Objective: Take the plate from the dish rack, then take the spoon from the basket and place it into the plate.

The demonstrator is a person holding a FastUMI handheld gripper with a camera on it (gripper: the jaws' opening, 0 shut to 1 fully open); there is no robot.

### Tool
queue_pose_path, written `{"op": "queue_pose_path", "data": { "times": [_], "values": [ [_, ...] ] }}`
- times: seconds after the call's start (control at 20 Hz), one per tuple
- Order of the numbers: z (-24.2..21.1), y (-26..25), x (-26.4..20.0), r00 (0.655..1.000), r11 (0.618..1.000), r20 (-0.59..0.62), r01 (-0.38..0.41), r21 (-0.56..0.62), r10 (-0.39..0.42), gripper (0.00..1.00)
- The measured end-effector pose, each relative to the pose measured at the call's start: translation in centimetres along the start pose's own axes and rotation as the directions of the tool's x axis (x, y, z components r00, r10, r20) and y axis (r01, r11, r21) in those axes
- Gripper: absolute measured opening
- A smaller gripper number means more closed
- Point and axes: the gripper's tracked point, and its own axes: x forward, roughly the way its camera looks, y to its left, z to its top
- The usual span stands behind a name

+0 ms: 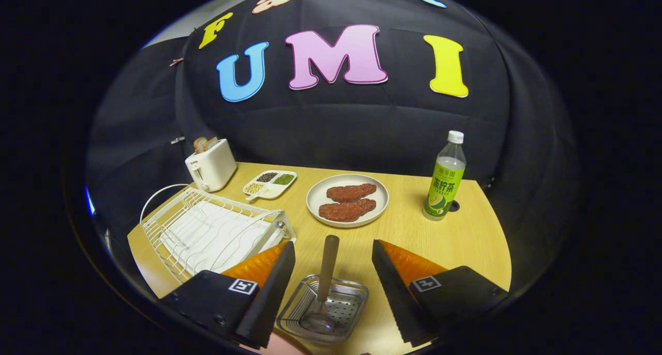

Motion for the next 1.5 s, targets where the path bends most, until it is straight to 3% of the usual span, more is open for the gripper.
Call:
{"op": "queue_pose_path", "data": {
  "times": [0.15, 0.3, 0.5, 0.65, 1.05, 1.3, 1.5],
  "values": [
    [-0.6, 0.5, 1.9, 0.999, 1.000, -0.037, -0.006, 0.009, 0.006, 0.72],
    [-2.0, 0.6, 3.4, 0.995, 1.000, -0.096, -0.005, 0.004, 0.005, 0.65],
    [-3.1, 0.4, 4.1, 0.989, 1.000, -0.151, 0.013, 0.020, -0.010, 0.33],
    [-3.2, 0.5, 3.8, 0.986, 0.999, -0.166, 0.014, 0.033, -0.008, 0.18],
    [0.5, 0.5, 0.2, 0.993, 0.995, -0.108, 0.053, 0.087, -0.043, 0.11],
    [4.1, 0.7, -5.6, 0.987, 0.982, -0.044, 0.158, 0.104, -0.154, 0.11],
    [7.1, 1.1, -11.0, 0.962, 0.961, 0.052, 0.262, 0.092, -0.268, 0.11]
  ]
}}
